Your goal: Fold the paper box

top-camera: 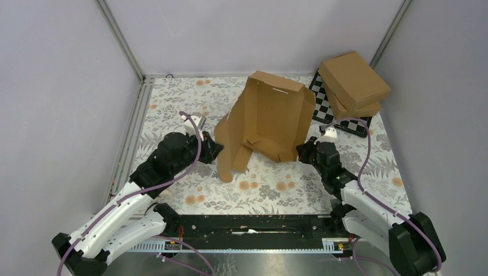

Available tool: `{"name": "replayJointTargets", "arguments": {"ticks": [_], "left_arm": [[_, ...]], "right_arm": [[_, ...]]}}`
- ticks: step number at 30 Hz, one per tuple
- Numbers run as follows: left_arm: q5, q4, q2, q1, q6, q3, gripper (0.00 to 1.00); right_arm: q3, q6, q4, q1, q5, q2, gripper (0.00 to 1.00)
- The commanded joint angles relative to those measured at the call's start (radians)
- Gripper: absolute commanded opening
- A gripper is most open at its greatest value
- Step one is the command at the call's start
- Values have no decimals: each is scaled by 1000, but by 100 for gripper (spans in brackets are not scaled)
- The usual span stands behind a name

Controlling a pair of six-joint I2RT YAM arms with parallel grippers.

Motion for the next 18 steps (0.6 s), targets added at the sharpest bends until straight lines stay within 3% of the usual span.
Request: {"name": "replayJointTargets", "arguments": {"ticks": [1, 8, 18], "left_arm": [[-105, 3, -62, -1, -50, -40, 22], [-148, 41, -89, -1, -52, -84, 38], [-198, 112, -91, 0, -39, -100, 39]], "right_arm": [[-43, 23, 118, 8, -39, -63, 0], [-109, -16, 178, 7, -44, -80, 0], [-119, -52, 189, 8, -52, -88, 0]]}}
